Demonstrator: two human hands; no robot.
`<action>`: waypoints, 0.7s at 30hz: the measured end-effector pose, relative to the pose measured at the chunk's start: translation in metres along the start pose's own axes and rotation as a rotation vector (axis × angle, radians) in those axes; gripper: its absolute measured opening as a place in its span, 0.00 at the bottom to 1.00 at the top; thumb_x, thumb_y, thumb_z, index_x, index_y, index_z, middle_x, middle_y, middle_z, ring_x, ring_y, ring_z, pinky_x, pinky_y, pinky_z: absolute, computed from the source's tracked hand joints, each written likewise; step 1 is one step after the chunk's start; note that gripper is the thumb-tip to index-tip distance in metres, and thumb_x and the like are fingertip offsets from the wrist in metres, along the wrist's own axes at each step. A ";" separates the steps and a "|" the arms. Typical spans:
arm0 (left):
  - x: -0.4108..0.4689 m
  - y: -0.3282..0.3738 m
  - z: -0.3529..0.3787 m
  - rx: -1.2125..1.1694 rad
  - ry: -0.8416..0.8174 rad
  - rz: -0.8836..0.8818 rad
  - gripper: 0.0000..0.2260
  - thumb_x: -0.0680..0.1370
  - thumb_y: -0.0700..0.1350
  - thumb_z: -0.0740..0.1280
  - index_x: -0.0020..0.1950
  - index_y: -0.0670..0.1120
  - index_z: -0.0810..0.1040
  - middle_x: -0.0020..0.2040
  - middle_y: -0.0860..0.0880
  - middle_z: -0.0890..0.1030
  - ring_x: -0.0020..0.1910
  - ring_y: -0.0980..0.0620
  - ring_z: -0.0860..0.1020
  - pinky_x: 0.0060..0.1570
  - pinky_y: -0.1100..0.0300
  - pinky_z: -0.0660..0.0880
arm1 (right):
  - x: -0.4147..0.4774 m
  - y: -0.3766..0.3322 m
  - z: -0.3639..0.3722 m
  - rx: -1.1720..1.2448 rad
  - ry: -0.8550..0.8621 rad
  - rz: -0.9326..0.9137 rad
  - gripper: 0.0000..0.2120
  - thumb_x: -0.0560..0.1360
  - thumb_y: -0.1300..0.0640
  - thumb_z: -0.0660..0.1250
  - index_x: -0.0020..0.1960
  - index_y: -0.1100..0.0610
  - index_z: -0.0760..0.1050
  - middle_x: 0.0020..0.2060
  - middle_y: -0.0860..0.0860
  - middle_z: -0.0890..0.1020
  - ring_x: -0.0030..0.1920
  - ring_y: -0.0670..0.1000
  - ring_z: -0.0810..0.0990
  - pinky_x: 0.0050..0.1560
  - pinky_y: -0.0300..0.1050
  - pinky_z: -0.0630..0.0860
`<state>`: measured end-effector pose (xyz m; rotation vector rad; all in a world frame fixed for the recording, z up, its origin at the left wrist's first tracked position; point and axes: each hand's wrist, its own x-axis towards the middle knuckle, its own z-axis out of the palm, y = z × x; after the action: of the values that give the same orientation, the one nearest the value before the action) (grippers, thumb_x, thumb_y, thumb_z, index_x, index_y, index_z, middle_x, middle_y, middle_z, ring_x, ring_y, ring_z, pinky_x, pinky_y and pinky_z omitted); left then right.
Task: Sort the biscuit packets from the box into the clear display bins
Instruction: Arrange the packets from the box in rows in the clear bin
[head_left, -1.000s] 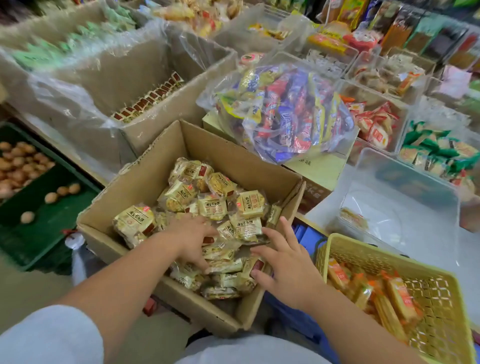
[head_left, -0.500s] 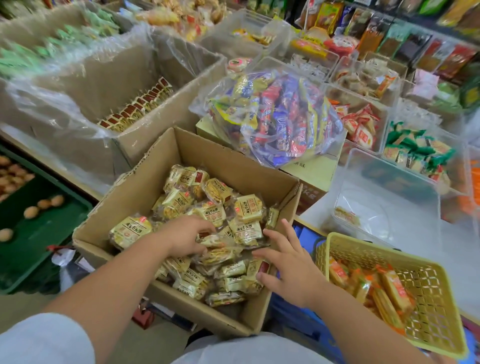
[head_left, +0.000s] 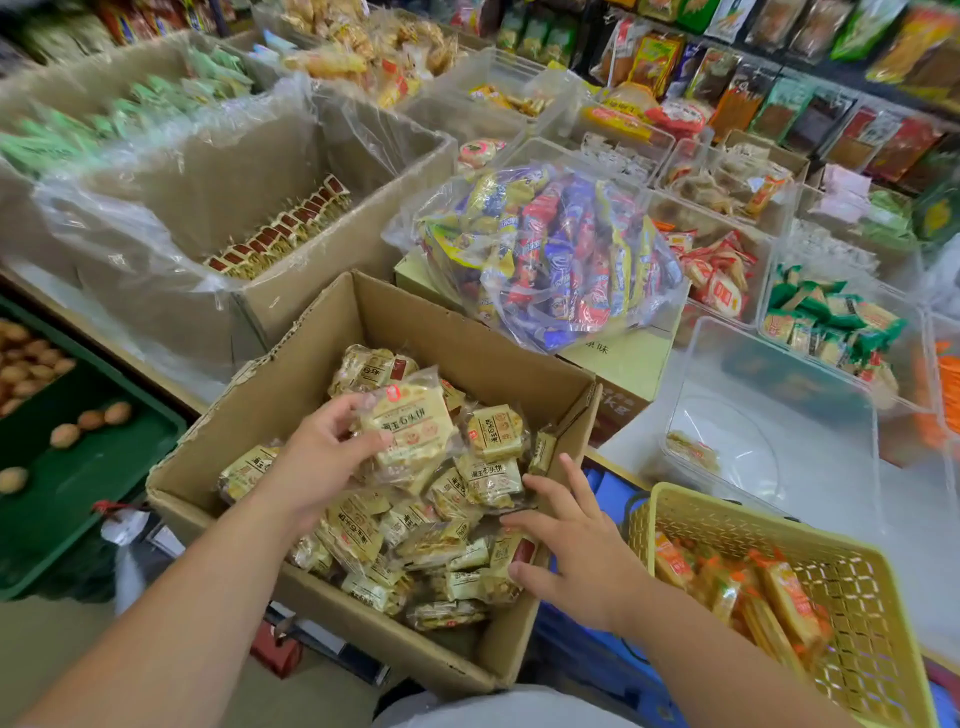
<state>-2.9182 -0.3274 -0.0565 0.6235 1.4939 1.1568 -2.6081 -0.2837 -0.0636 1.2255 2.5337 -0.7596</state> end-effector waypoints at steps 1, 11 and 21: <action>-0.007 0.003 0.003 -0.141 -0.018 -0.023 0.14 0.77 0.40 0.73 0.55 0.60 0.84 0.59 0.48 0.86 0.49 0.45 0.87 0.41 0.49 0.84 | 0.000 -0.001 -0.003 0.021 -0.008 -0.002 0.30 0.76 0.30 0.58 0.76 0.36 0.62 0.80 0.38 0.50 0.76 0.46 0.23 0.75 0.70 0.58; -0.069 -0.001 0.112 -0.604 -0.263 -0.063 0.27 0.73 0.43 0.75 0.71 0.57 0.77 0.67 0.42 0.82 0.64 0.40 0.82 0.52 0.41 0.82 | -0.035 -0.013 -0.060 1.198 0.209 0.053 0.35 0.67 0.20 0.60 0.72 0.26 0.61 0.69 0.35 0.74 0.68 0.39 0.75 0.67 0.43 0.72; -0.090 -0.009 0.268 -0.423 -0.135 -0.031 0.27 0.73 0.36 0.74 0.64 0.63 0.76 0.58 0.47 0.87 0.57 0.49 0.85 0.48 0.53 0.83 | -0.073 0.057 -0.069 1.493 0.257 0.147 0.43 0.58 0.28 0.78 0.69 0.30 0.64 0.64 0.44 0.80 0.58 0.46 0.83 0.46 0.42 0.83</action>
<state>-2.6402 -0.3205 -0.0071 0.3763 1.0955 1.3291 -2.5166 -0.2650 0.0047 1.8090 1.6880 -2.7748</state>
